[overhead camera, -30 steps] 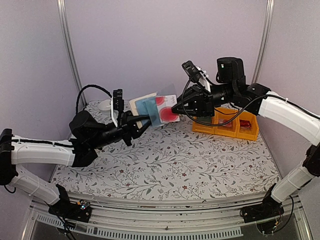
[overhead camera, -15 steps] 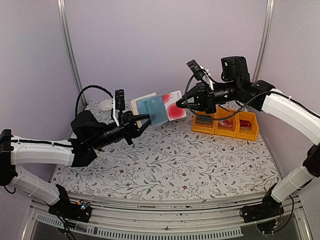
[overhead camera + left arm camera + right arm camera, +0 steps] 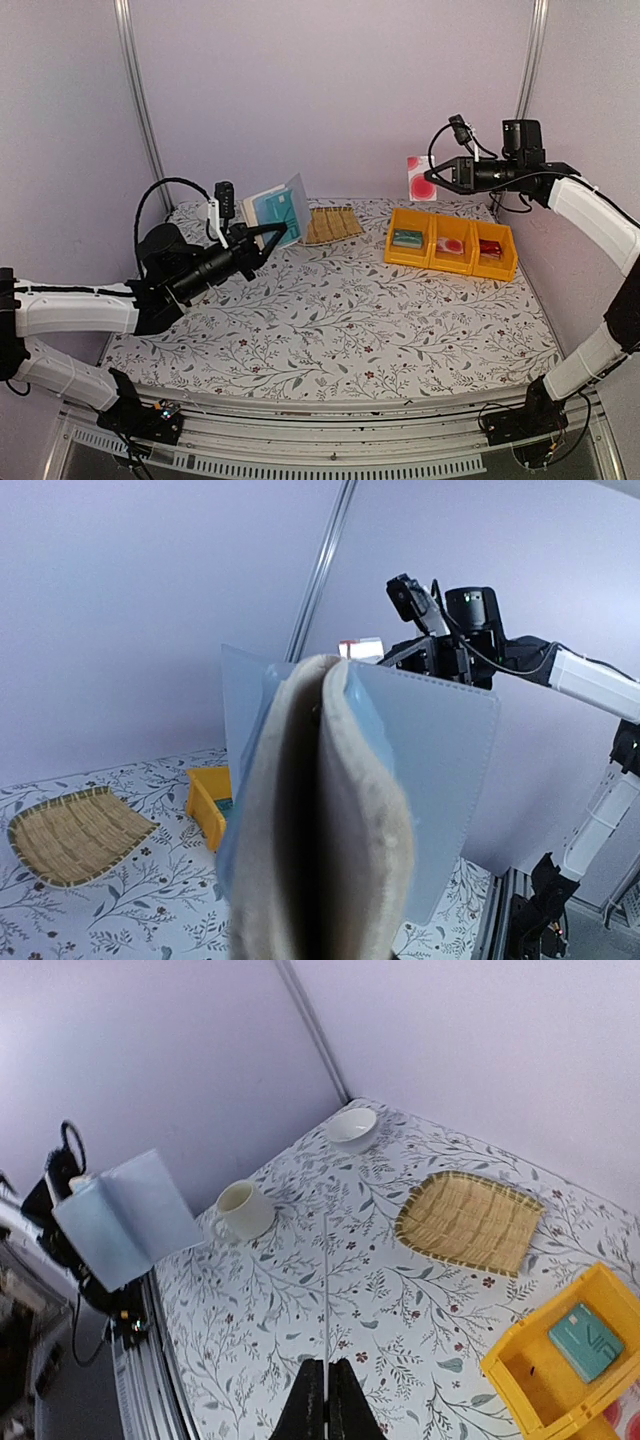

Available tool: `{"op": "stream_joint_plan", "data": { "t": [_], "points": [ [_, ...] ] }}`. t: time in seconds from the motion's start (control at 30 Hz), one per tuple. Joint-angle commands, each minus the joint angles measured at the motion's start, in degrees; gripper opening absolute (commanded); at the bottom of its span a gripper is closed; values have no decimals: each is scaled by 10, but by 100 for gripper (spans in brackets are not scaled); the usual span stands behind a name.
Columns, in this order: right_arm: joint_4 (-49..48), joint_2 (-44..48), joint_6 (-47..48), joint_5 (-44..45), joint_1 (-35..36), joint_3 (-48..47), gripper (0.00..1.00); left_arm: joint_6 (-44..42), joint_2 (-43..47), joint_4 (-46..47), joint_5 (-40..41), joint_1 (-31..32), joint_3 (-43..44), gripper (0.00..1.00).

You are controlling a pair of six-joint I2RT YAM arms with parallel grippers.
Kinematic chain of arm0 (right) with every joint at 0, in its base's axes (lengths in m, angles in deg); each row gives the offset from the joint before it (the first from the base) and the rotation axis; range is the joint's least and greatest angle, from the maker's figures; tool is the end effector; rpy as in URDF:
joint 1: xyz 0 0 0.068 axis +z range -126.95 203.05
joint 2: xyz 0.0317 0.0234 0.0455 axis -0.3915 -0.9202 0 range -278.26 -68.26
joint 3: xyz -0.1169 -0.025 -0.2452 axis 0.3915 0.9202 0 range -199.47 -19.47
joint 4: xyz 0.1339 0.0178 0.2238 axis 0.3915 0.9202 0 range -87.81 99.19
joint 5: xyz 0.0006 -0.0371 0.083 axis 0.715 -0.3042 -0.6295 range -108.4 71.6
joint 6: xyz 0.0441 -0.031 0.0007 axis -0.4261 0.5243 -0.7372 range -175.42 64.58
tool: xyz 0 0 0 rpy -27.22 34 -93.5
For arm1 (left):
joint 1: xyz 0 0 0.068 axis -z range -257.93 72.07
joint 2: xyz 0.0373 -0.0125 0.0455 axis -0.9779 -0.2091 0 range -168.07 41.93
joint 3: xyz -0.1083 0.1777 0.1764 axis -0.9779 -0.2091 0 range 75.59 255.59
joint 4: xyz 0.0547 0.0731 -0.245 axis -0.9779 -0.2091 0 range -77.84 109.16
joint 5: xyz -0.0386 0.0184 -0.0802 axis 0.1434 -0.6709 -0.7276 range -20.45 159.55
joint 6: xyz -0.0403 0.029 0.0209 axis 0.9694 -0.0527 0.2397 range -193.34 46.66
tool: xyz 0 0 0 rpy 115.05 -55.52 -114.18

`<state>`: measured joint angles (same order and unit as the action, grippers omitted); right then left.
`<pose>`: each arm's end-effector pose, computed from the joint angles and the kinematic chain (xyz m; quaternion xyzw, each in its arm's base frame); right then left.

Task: Take the credit cards out of the card holder
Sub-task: Place the credit card in the card box.

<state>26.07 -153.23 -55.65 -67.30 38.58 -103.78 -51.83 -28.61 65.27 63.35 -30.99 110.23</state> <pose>0.3118 0.1145 0.3932 -0.3238 0.7291 0.4124 0.4398 0.1838 -0.2023 0.2867 0.1814 0.6156 -0.4596 0.6139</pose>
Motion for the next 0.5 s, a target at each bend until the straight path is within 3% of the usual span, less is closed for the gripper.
{"op": "stream_joint_plan", "data": {
  "t": [0.0,0.2,0.47],
  "points": [
    [-161,-8,-230,64,-70,97,1,9,14,-13,31,-8,-9,0],
    [-384,-36,-480,230,-102,219,1,10,23,-26,49,-10,-16,0],
    [-507,-87,-693,467,-102,299,1,-4,61,-36,59,-18,-43,0]
  ]
}}
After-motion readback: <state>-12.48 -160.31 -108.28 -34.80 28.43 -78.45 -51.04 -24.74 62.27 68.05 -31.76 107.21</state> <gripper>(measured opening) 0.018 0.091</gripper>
